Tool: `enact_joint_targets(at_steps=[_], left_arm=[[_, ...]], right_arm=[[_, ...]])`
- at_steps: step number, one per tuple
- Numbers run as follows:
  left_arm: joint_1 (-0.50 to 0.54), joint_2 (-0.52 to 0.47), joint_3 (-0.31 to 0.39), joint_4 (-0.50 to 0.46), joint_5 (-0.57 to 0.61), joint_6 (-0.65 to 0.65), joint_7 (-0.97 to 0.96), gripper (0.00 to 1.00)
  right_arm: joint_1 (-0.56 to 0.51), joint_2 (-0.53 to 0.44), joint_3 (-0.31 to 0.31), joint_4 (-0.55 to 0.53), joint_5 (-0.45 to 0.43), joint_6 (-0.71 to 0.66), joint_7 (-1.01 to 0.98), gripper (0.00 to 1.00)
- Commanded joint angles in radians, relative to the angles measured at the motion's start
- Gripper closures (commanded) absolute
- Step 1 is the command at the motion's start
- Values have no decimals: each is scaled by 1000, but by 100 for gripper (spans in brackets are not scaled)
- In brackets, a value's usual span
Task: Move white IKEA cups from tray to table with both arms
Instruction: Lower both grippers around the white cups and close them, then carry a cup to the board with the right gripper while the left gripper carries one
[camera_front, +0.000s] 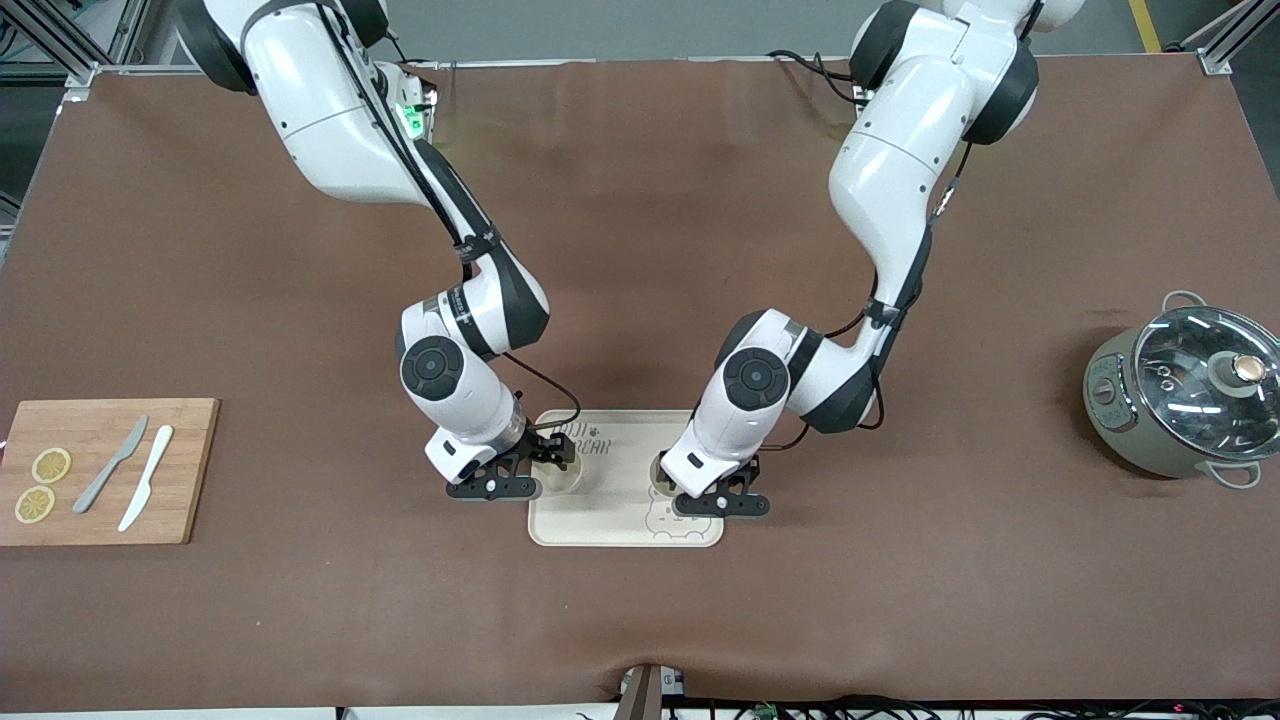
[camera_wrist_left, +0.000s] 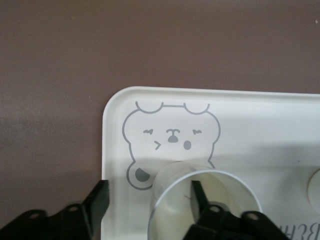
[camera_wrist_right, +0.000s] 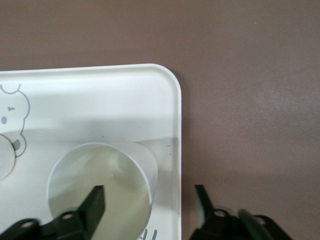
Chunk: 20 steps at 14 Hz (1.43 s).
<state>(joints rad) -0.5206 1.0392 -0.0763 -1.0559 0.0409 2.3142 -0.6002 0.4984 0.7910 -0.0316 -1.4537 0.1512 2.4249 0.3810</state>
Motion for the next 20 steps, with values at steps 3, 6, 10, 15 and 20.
enact_joint_targets(at_steps=[3, 6, 10, 15, 20], left_arm=[[-7, 7, 6, 11, -21, -1, -12, 100], [-7, -1, 6, 11, -21, -6, -12, 100], [10, -82, 3, -3, -20, -156, -46, 100], [63, -304, -3, -111, -19, -401, 17, 100], [181, -715, -5, -667, -24, -236, 276, 100]], right_arm=[[9, 11, -11, 27, -16, -1, -4, 100], [6, 8, -11, 27, -15, 2, -2, 100], [-4, -15, -14, 76, -12, -17, 2, 100], [-112, -47, -16, 135, -35, -148, -62, 100], [-271, -75, -17, 124, -36, -207, -325, 100]])
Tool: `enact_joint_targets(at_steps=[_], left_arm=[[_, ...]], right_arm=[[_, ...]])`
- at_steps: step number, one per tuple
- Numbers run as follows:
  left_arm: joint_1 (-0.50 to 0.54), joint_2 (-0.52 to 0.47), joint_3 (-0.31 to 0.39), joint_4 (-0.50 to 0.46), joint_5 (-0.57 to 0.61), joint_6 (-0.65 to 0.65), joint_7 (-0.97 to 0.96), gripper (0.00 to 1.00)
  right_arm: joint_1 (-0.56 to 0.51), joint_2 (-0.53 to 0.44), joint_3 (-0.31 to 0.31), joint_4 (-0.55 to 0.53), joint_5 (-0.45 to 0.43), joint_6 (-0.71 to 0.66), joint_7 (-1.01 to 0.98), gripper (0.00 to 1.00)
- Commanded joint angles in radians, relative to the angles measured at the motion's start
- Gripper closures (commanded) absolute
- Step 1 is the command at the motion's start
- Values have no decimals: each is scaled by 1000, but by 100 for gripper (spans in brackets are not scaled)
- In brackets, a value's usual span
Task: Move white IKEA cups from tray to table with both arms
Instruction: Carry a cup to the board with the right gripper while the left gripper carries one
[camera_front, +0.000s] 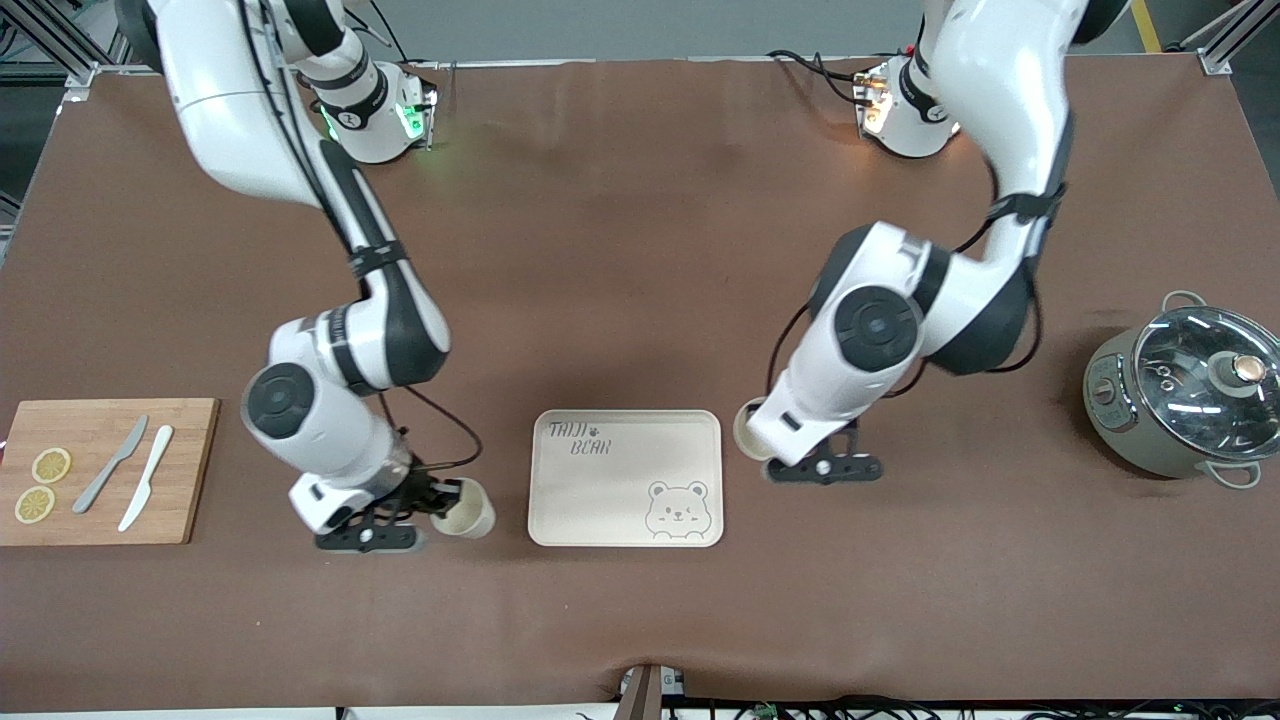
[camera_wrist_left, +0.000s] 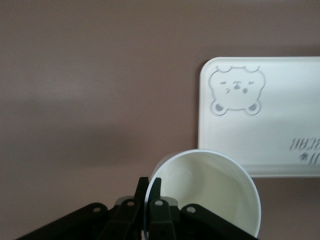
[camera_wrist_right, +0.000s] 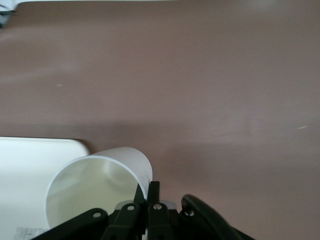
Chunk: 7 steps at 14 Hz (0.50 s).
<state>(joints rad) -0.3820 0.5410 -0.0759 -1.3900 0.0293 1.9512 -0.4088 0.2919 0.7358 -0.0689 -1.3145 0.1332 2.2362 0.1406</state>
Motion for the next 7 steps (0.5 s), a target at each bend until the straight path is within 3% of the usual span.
enact_joint_targets(at_steps=[1, 4, 7], left_arm=[[70, -273, -5, -442, -12, 206, 131, 100], [142, -416, -7, -732, -12, 461, 243, 100], [231, -455, -12, -898, -20, 647, 390, 100]], right_arm=[[-89, -19, 18, -17, -18, -30, -122, 100], [-174, -15, 20, -35, -20, -49, -235, 100], [-243, -9, 20, -60, -18, -49, -331, 100]])
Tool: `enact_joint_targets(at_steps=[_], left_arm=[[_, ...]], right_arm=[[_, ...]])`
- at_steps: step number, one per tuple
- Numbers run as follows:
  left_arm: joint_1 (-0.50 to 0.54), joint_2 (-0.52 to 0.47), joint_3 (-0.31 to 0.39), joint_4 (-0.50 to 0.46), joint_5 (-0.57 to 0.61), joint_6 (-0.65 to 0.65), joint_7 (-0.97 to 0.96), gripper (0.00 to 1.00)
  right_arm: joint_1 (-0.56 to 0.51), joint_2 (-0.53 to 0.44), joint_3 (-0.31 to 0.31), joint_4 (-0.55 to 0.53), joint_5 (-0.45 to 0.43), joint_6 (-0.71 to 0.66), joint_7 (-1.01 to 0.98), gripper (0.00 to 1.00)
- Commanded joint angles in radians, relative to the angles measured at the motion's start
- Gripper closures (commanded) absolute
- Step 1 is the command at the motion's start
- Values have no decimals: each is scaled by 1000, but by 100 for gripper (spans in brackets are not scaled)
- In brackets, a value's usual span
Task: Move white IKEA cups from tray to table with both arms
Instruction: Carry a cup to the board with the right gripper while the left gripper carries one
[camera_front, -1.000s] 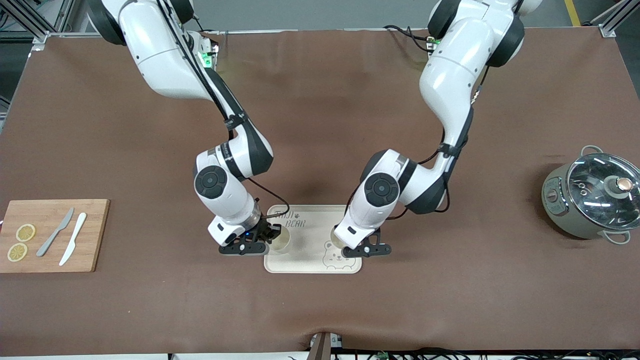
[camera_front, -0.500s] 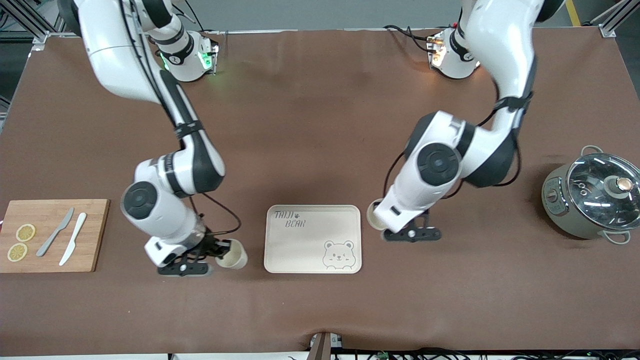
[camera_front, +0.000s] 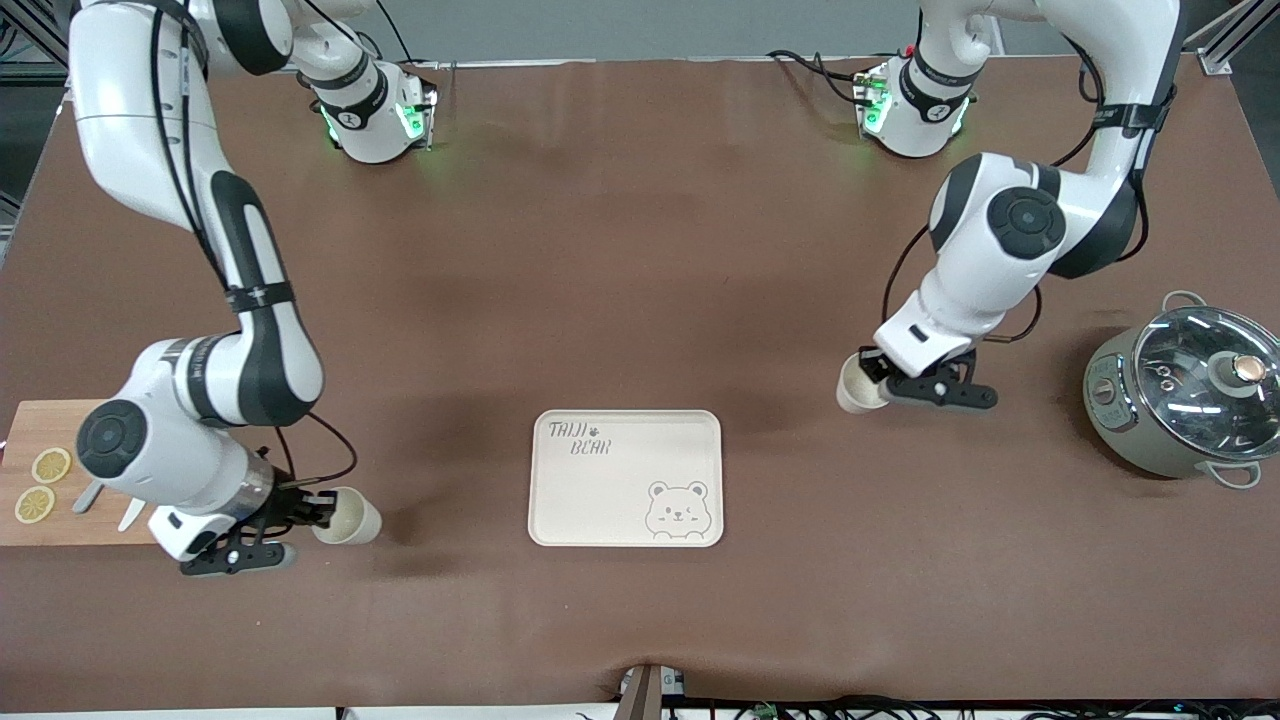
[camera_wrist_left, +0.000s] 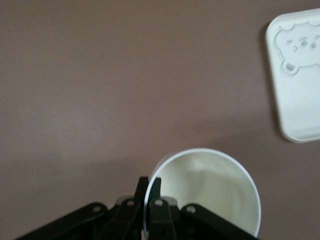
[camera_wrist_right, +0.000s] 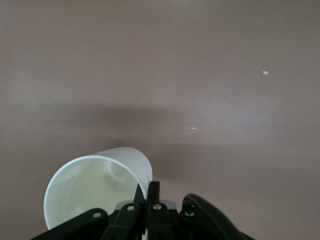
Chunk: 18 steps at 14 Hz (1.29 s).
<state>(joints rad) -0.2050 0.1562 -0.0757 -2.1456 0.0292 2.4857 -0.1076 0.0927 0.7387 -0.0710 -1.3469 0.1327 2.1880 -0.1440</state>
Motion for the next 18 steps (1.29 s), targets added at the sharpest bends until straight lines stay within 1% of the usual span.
enact_joint_targets(at_steps=[1, 3, 5, 9, 12, 13, 14, 15, 16, 17, 18], left_arm=[[74, -61, -12, -176, -21, 174, 129, 100], [117, -24, -12, -218, -23, 258, 161, 100], [131, 14, -12, -220, -23, 269, 166, 100], [165, 86, -13, -212, -55, 272, 180, 100], [202, 120, -13, -208, -86, 278, 265, 100], [214, 132, -13, -208, -104, 288, 305, 100], [220, 140, -13, -206, -123, 295, 334, 100], [220, 150, -13, -198, -141, 303, 356, 100], [220, 160, -13, -195, -149, 308, 370, 100], [222, 166, -13, -195, -149, 314, 373, 100], [220, 171, -13, -195, -149, 323, 373, 100]], right_arm=[[-71, -10, 22, -32, -18, -1, -80, 100], [-114, -2, 22, -40, -16, 7, -141, 100], [-139, 13, 22, -46, -16, 7, -157, 100], [-143, 30, 22, -70, -16, 12, -155, 100], [-142, 42, 22, -72, -16, 10, -154, 100], [-143, 45, 22, -72, -16, 12, -152, 96], [-142, 48, 22, -72, -16, 10, -144, 80], [-142, 48, 22, -72, -16, 7, -143, 59], [-142, 48, 22, -72, -16, 4, -143, 27], [-142, 48, 22, -72, -15, 1, -143, 0], [-142, 44, 22, -72, -15, 0, -147, 0]])
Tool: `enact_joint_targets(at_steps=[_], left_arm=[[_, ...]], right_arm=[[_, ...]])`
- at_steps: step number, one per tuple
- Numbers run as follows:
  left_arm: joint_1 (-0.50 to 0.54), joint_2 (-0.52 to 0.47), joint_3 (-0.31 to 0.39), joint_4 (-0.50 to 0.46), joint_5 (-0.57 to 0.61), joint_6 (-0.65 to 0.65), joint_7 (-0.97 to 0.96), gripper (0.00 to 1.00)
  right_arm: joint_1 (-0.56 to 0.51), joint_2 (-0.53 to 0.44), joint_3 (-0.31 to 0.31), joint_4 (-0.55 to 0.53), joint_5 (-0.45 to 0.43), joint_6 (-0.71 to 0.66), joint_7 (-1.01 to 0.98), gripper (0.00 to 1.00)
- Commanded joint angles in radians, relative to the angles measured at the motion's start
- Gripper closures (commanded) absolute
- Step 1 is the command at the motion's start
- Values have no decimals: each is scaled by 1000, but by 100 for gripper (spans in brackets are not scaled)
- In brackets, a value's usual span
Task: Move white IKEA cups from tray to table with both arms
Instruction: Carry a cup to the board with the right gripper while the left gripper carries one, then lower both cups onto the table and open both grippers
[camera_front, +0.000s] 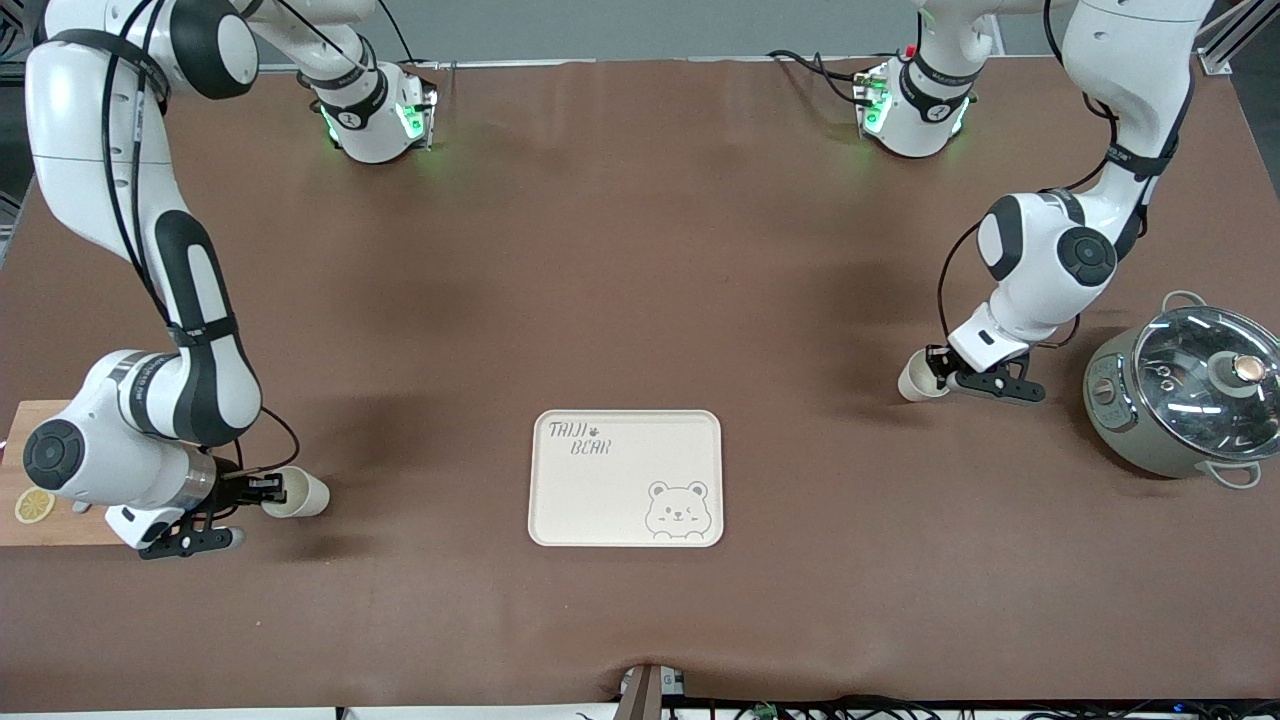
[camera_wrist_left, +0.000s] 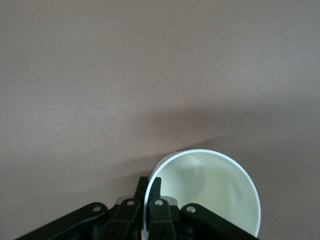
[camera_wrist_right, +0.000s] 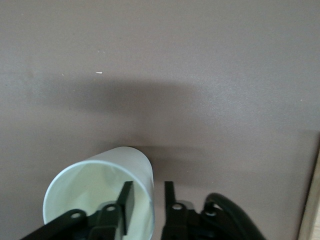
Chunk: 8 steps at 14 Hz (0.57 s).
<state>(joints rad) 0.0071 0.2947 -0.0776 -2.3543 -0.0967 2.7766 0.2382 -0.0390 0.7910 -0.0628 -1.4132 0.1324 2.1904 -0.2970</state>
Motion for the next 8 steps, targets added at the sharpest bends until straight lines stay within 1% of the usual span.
enact_joint_targets(at_steps=[1, 2, 3, 4, 5, 8], left_arm=[[8, 34, -13, 16, -23, 35, 27, 100], [5, 35, -13, 24, -24, 35, 27, 73], [7, 35, -19, 27, -24, 35, 30, 1], [4, 35, -19, 27, -26, 35, 29, 0], [2, 34, -19, 27, -28, 35, 29, 0], [4, 21, -22, 24, -31, 32, 18, 0]], right_arm=[[-7, -10, 15, -6, -14, -4, -1, 0], [-5, -15, 15, -4, -14, -4, 1, 0], [-2, -24, 15, -4, -14, -6, 5, 0], [-4, -42, 15, -4, -14, -14, 2, 0], [-1, -58, 15, -1, -14, -49, 2, 0], [-2, -145, 14, -1, -17, -136, 9, 0]])
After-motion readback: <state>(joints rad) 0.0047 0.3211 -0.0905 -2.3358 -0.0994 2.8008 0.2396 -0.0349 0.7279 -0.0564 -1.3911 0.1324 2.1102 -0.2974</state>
